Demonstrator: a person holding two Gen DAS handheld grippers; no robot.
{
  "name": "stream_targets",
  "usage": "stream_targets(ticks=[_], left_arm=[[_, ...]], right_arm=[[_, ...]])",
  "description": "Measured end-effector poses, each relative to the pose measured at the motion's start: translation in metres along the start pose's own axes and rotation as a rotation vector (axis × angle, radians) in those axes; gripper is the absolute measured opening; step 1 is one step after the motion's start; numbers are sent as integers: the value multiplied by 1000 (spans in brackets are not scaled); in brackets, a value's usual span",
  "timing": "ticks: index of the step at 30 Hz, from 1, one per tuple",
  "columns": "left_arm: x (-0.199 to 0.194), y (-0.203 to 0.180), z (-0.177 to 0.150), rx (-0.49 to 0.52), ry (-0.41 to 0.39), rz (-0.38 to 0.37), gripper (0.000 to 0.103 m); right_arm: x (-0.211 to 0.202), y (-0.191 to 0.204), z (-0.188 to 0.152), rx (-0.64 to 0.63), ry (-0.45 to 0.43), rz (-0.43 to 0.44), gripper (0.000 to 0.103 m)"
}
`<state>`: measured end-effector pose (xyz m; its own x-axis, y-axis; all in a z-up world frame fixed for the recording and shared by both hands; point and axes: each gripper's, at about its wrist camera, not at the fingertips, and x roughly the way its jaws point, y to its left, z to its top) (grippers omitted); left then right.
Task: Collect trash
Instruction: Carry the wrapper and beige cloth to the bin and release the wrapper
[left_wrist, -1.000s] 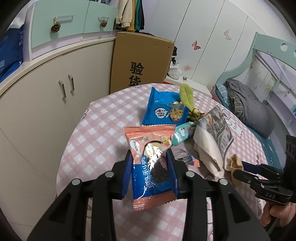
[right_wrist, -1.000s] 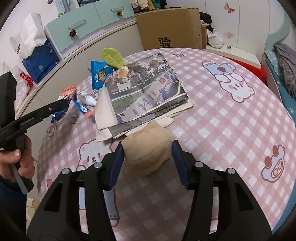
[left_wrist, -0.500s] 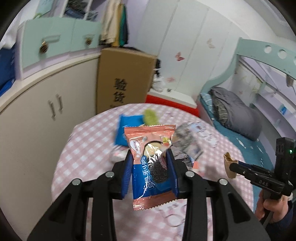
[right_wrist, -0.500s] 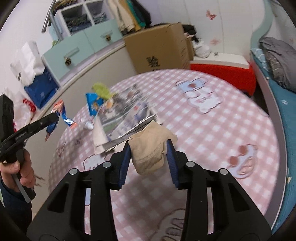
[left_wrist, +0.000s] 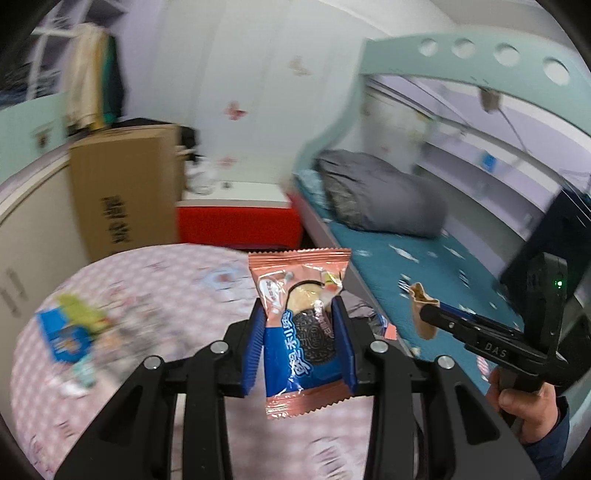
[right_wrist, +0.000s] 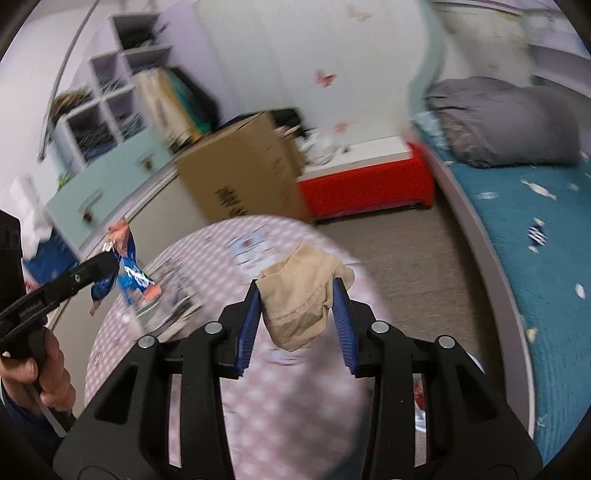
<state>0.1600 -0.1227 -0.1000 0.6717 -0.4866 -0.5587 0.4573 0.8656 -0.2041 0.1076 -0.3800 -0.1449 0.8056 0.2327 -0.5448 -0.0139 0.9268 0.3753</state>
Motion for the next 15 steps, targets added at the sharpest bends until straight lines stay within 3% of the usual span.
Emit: stream_targets(ticks=[6,9,15], left_arm=[[65,-83,6,75,87,-118,35],[106,-123,2,95,168,-171,35],[173,-182,-23,154,313,-195,35]], right_arm=[[-33,-90,-4,138,-52,-108,37],[-40,-138,-16,212,-44,-160,37],[-27,-218,-55,373,20,-205,37]])
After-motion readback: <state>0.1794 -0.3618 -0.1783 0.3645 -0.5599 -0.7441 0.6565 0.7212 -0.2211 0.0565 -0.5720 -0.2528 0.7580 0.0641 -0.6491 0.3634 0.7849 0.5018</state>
